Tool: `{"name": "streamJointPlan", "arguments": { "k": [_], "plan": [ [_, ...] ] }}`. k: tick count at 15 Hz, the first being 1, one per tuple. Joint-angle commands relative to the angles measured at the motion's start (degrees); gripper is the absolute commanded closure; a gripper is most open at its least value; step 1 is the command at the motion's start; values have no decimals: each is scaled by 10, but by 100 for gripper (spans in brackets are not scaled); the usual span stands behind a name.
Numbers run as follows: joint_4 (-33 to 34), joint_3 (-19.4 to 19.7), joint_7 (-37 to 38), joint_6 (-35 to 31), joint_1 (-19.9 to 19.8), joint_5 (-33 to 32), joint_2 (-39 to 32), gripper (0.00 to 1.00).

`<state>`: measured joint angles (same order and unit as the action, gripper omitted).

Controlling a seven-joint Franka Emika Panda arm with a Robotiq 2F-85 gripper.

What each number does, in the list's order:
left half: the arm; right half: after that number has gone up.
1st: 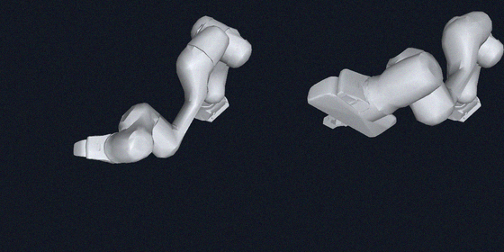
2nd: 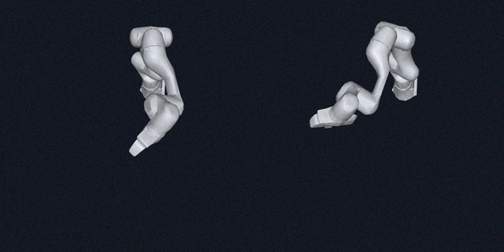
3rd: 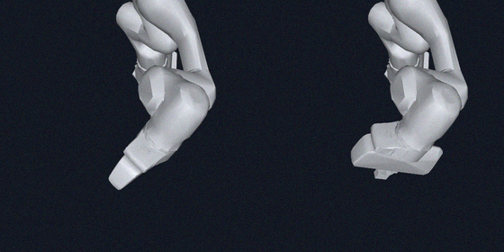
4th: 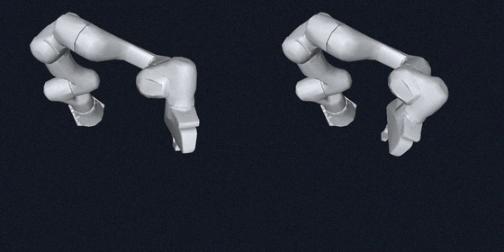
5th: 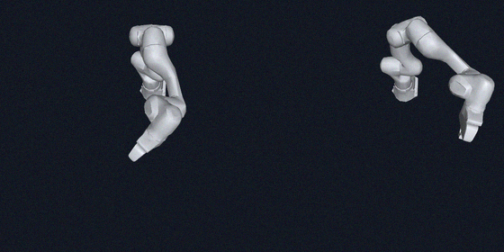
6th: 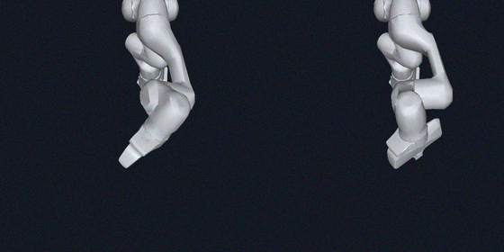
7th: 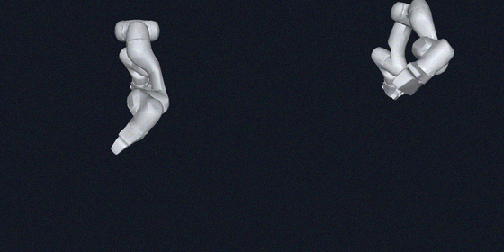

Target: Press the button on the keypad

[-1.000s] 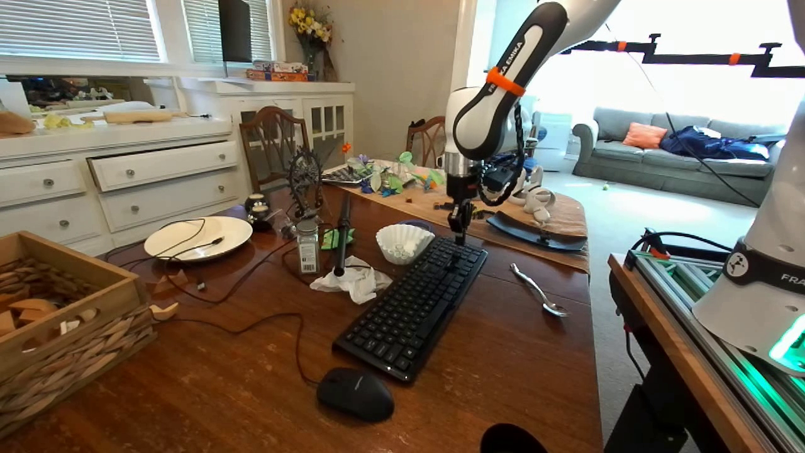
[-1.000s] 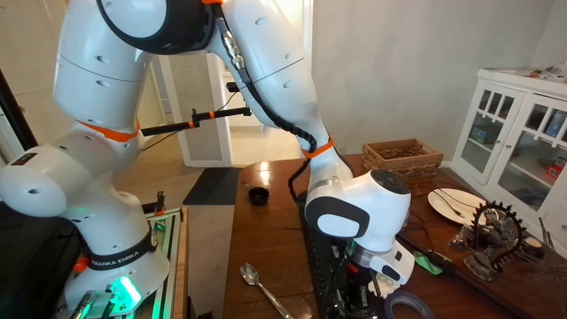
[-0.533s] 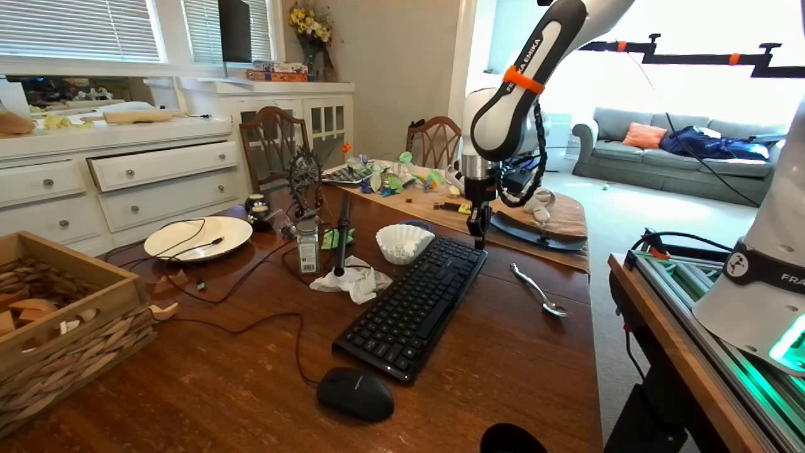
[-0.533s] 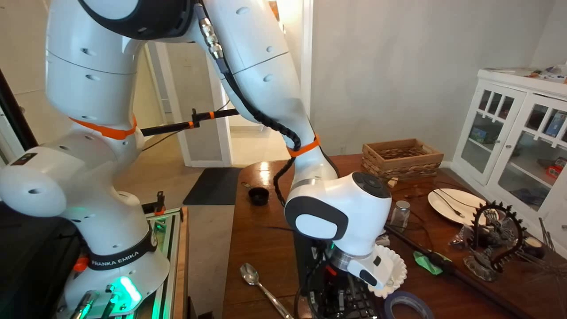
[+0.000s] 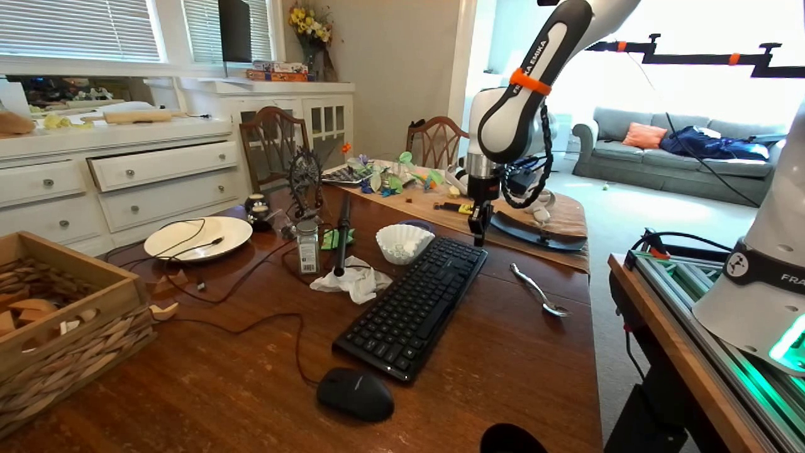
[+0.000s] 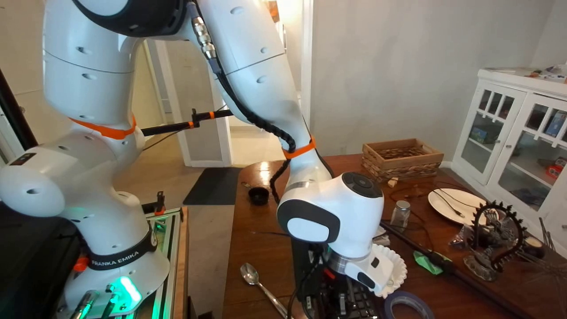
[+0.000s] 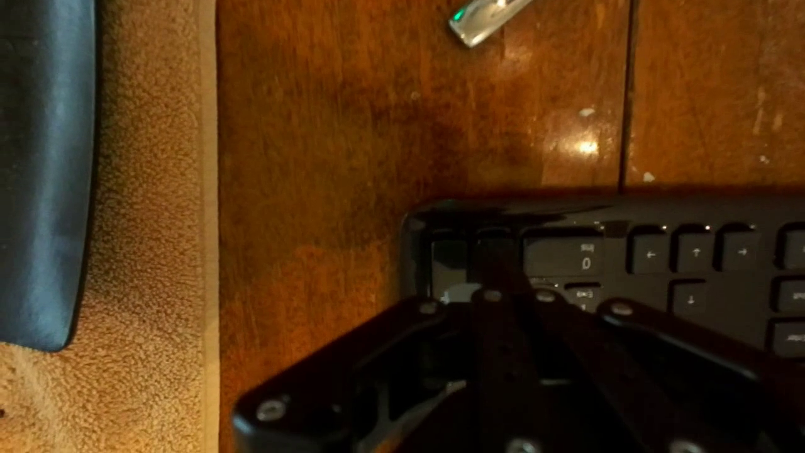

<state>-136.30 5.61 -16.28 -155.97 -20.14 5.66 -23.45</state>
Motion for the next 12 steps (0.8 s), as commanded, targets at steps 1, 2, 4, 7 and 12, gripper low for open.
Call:
{"name": "streamJointPlan", "arguments": {
  "k": [1,2,4,7,12],
  "plan": [
    [-6,-3,-7,-12,-4,5,1,100],
    [-5,-2,-6,-11,-4,5,-1,100],
    [-3,4,1,-17,-1,1,-5,100],
    [-1,5,1,-21,-2,1,-8,100],
    [14,0,-3,-17,-7,6,-28,100]
  ]
}}
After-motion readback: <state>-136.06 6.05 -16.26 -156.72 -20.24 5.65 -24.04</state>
